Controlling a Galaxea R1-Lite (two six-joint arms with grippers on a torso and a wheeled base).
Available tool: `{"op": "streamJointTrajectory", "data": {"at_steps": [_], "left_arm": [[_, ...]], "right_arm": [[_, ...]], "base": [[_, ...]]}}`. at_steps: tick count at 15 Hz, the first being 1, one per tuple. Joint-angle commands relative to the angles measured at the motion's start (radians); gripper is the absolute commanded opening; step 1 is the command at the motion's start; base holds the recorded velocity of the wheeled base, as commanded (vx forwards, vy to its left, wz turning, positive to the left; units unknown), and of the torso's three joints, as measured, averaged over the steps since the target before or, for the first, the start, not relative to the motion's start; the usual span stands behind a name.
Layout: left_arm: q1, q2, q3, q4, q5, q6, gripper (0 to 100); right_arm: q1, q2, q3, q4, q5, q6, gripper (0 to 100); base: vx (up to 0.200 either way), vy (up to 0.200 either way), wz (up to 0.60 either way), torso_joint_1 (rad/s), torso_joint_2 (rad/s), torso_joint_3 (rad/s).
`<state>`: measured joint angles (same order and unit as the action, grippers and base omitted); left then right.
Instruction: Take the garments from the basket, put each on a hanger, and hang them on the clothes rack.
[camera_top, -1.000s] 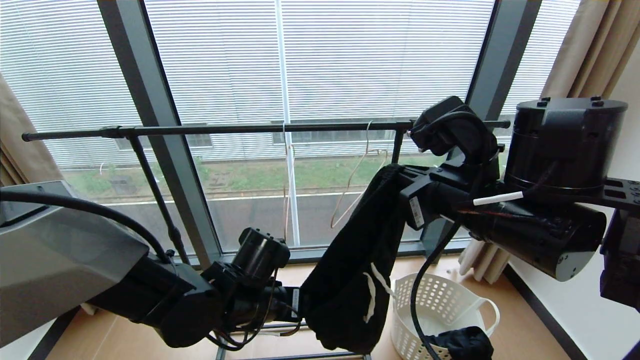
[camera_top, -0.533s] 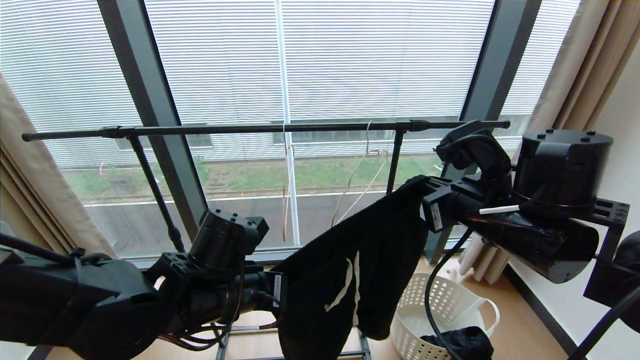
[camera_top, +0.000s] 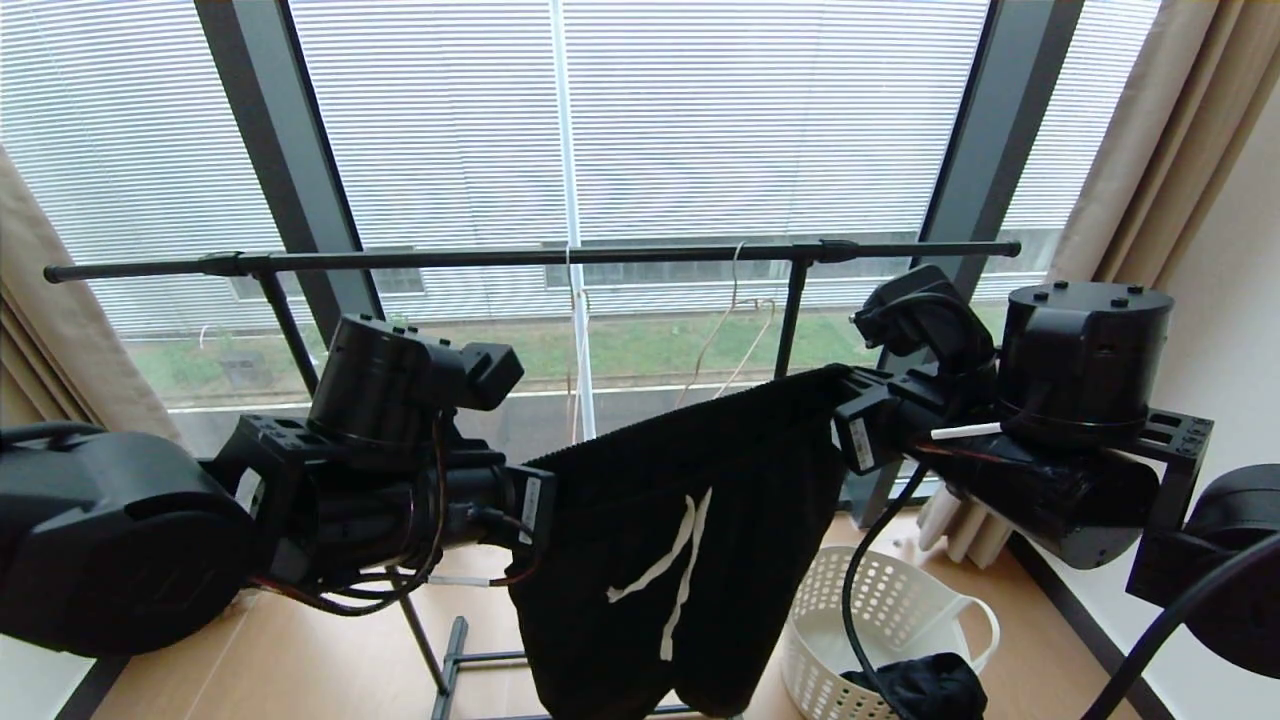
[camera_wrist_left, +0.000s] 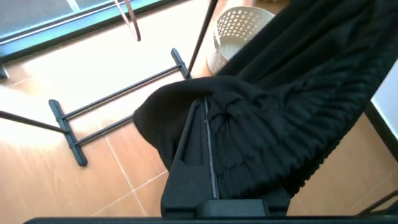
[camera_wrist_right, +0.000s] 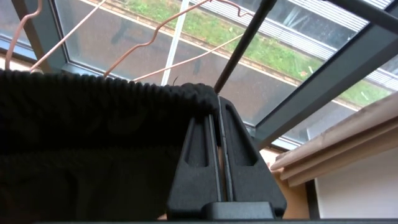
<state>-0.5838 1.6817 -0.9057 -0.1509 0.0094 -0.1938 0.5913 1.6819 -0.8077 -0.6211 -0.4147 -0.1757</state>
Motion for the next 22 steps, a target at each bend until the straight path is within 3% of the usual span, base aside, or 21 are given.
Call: {"op": "streamJointTrajectory", "data": {"at_steps": [1,4,6,8,10,12,15,18,22], "left_arm": [[0.002,-0.010,-0.096,0.033,0.000,0.001,0],[0.012,0.012,-0.231,0.134,0.000,0.016,0],[0.018,0.058,-0.326,0.211,0.000,0.014,0],[0.019,0.104,-0.392,0.221,0.000,0.014,0],[0.022,0.151,-0.463,0.244,0.000,0.016,0],[0.036,0.185,-0.536,0.272,0.000,0.016,0],[0.039,0.239,-0.716,0.353,-0.003,0.017,0],[0.022,0.262,-0.812,0.427,-0.009,0.033,0],[-0.024,0.308,-0.834,0.433,-0.011,0.034,0]], "right_arm": [[0.001,-0.018,0.016,0.003,0.001,-0.002,0],[0.001,-0.090,0.056,0.006,0.002,-0.045,0],[0.002,-0.146,0.107,0.009,0.060,-0.093,0],[0.005,-0.212,0.163,0.011,0.134,-0.139,0],[0.021,-0.255,0.186,0.020,0.155,-0.174,0],[0.055,-0.269,0.189,0.053,0.155,-0.174,0],[0.142,-0.314,0.189,0.169,0.232,-0.174,0],[0.263,-0.327,0.197,0.231,0.238,-0.160,0],[0.378,-0.265,0.189,0.225,0.231,-0.007,0]], "base": [[0.000,0.000,0.00,0.000,0.00,0.000],[0.000,0.000,0.00,0.000,0.00,0.000],[0.000,0.000,0.00,0.000,0.00,0.000],[0.000,0.000,0.00,0.000,0.00,0.000],[0.000,0.000,0.00,0.000,0.00,0.000],[0.000,0.000,0.00,0.000,0.00,0.000],[0.000,0.000,0.00,0.000,0.00,0.000],[0.000,0.000,0.00,0.000,0.00,0.000],[0.000,0.000,0.00,0.000,0.00,0.000]]}}
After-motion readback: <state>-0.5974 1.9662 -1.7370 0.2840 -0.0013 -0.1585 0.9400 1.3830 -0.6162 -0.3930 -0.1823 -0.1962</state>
